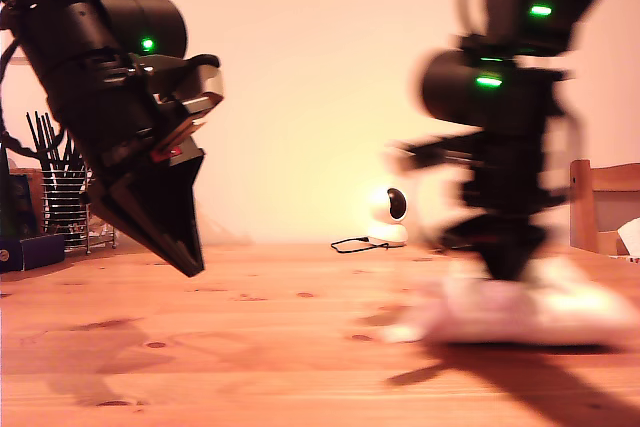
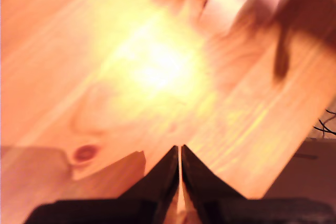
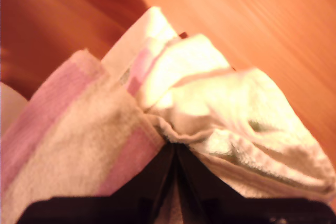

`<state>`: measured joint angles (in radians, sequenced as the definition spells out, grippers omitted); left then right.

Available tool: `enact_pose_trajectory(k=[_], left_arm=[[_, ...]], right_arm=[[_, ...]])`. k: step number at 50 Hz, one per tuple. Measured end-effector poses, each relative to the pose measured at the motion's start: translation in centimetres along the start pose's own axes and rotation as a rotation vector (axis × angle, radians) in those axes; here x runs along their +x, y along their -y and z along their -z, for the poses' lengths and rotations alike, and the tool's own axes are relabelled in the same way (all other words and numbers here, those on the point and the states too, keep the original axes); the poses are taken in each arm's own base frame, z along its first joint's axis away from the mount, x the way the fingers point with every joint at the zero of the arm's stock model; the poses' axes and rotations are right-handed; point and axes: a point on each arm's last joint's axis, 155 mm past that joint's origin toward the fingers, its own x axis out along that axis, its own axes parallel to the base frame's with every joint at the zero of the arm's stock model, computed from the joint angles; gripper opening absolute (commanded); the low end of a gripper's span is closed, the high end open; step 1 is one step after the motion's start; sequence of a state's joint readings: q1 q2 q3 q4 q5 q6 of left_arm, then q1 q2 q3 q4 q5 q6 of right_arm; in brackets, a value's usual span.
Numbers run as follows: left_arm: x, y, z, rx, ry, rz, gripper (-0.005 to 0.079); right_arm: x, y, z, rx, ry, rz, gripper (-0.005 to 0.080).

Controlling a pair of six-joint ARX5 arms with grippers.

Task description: Fold the tea towel in front of you. After folding it, place it to the right side.

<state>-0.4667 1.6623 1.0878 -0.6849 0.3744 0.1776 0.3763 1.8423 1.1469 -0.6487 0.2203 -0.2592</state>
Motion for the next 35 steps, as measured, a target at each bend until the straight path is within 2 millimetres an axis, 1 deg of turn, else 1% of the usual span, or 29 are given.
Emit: enact_pose_trajectory(k=[4, 8, 10, 14, 18, 22, 27, 30, 32, 35], left_arm=[[-0.1, -0.4, 0.0, -0.001, 0.004, -0.004, -0.0024], [-0.3, -0.8, 0.0, -0.01, 0.008, -0.008, -0.0024], [-0.3, -0.9, -0.1, -0.013, 0.011, -0.01, -0.0024], [-0.4, -1.3, -0.3, -0.017, 0.022, -0.015, -0.0024], [-0.5, -1.5, -0.8, -0.012, 0.042, -0.02, -0.0024], [-0.6, -1.7, -1.7, 0.002, 0.079, -0.029, -0.0024], [-1.3, -1.7, -3.2, 0.027, 0.14, -0.043, -0.0024], [-2.2, -1.6, -4.1, 0.046, 0.185, -0.053, -0.0024], [-3.0, -1.4, -4.8, 0.059, 0.219, -0.06, -0.0024], [-4.3, -1.1, -6.0, 0.083, 0.278, -0.072, -0.0024]], right_arm=[[0.1, 1.5, 2.0, 0.016, -0.075, 0.036, -0.0012], [0.2, 2.6, 3.8, 0.03, -0.14, 0.054, -0.0012], [0.2, 3.0, 4.4, 0.041, -0.156, 0.056, -0.0012], [0.3, 3.6, 4.9, 0.07, -0.161, 0.049, -0.0012], [0.3, 3.3, 4.7, 0.087, -0.138, 0.019, -0.0012], [0.1, 2.7, 4.2, 0.102, -0.097, -0.019, -0.0012], [-0.4, 1.9, 3.4, 0.134, -0.023, -0.096, -0.0012], [-1.1, 1.3, 2.7, 0.141, 0.024, -0.136, -0.0012], [-1.9, 0.7, 2.1, 0.146, 0.069, -0.175, -0.0012], [-3.9, 0.5, 0.6, 0.164, 0.163, -0.216, -0.0012]])
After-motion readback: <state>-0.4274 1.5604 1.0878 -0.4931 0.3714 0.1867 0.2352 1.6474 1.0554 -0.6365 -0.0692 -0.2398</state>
